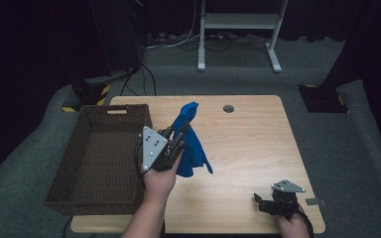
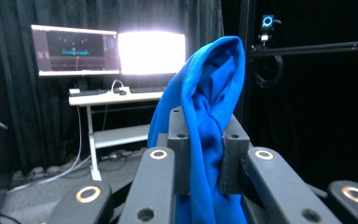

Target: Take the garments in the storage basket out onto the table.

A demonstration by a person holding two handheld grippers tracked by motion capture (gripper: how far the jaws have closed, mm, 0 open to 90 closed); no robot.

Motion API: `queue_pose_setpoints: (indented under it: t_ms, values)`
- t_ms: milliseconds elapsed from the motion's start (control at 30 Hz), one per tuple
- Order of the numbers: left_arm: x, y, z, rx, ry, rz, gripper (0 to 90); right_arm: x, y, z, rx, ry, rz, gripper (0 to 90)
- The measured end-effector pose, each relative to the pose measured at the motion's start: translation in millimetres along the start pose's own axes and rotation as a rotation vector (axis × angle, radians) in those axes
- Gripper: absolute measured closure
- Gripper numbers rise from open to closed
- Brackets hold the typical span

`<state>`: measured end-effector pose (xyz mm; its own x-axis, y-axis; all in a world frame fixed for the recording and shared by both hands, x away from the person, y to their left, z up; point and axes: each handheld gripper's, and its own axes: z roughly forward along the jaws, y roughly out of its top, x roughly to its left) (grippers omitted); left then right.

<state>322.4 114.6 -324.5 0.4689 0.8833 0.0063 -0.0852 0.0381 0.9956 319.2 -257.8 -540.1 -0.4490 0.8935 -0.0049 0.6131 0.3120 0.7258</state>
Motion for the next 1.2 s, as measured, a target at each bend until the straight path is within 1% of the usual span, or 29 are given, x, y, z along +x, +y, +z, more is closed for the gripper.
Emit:
queue_pose_setpoints:
  t_ms: [200,300,367,500,700,900,1067,1200]
  values:
    - [-1.9,13.7,-4.2,-0.028,-0.013,0.007,79.0,0.0,0.0,0.0,0.0,0.0,0.0,12.4]
    - [-1.5,19.6,-6.2,-0.033,-0.016,0.011,79.0,0.4,0.0,0.0,0.001,-0.004,0.001,12.3]
    - [-0.8,22.3,-7.4,-0.036,-0.016,0.015,79.0,0.6,0.1,0.1,0.001,-0.008,0.004,12.3]
    - [1.4,26.8,-10.0,-0.042,-0.017,0.012,79.0,0.6,0.2,0.2,0.002,-0.008,0.005,12.3]
    - [3.7,30.1,-13.5,-0.042,-0.016,0.017,79.0,0.4,0.2,0.3,0.001,-0.008,0.004,12.2]
    - [10.7,35.3,-18.0,-0.04,-0.017,0.02,79.0,0.4,0.2,0.3,0.001,-0.008,0.005,12.2]
    - [20.3,41.2,-21.9,-0.03,0.0,0.013,79.1,0.2,0.3,0.4,0.001,-0.007,0.004,11.9]
    - [26.8,46.9,-26.1,-0.01,0.019,0.026,79.0,0.0,0.5,0.8,0.001,-0.006,0.004,11.9]
